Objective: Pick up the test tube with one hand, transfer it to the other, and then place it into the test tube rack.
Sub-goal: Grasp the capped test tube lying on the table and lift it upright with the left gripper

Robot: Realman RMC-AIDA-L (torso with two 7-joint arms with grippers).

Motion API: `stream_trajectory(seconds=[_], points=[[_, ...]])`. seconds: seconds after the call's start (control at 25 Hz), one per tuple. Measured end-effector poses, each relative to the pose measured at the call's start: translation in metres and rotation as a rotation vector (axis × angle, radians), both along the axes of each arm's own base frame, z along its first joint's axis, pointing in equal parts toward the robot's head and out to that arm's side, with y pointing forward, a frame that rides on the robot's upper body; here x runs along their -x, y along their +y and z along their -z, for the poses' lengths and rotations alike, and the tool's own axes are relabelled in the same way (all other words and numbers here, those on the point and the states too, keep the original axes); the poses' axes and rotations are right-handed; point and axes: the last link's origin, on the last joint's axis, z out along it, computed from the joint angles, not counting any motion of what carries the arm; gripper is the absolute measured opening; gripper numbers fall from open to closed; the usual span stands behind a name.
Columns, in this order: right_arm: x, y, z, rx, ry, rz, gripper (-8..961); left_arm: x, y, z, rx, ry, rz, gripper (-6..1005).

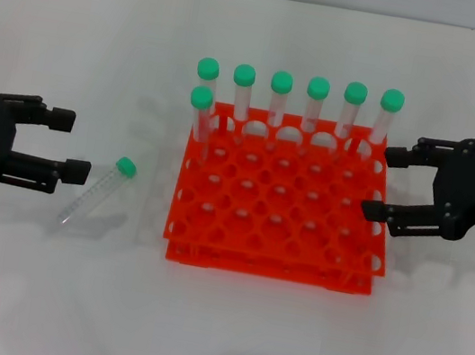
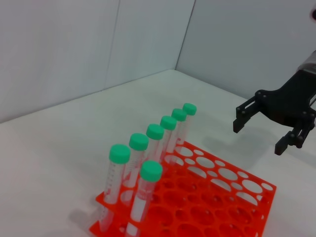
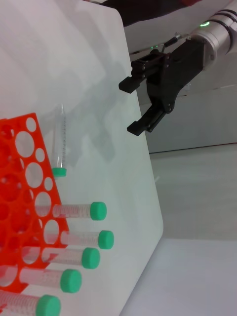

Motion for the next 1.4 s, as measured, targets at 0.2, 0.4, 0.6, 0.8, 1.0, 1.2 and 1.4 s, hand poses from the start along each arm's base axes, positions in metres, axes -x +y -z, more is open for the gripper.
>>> stream_trajectory(seconds=[0.2, 0.4, 0.6, 0.8, 1.0, 1.2, 1.4], points=[[0.002, 0.001, 0.0, 0.0, 0.001, -0.006, 798, 0.0, 0.001, 0.0, -0.002, 0.0, 0.001, 874], [0.002, 0.002, 0.0, -0.004, 0.001, -0.005, 798, -0.001, 0.001, 0.0, -0.003, 0.002, 0.001, 873], [0.002, 0.004, 0.0, -0.014, 0.0, -0.002, 798, 0.002, 0.001, 0.001, 0.009, 0.018, -0.02, 873], [0.001, 0.005, 0.0, -0.023, -0.001, 0.001, 798, 0.009, 0.005, -0.001, 0.055, 0.092, -0.095, 873], [0.002, 0.006, 0.002, -0.03, 0.0, 0.004, 798, 0.017, 0.011, -0.002, 0.117, 0.217, -0.176, 872], [0.0, 0.007, 0.005, -0.031, 0.006, 0.008, 797, 0.02, 0.016, -0.005, 0.143, 0.284, -0.221, 872], [0.001, 0.007, 0.006, -0.03, 0.007, 0.004, 797, 0.022, 0.02, -0.003, 0.162, 0.335, -0.253, 872]])
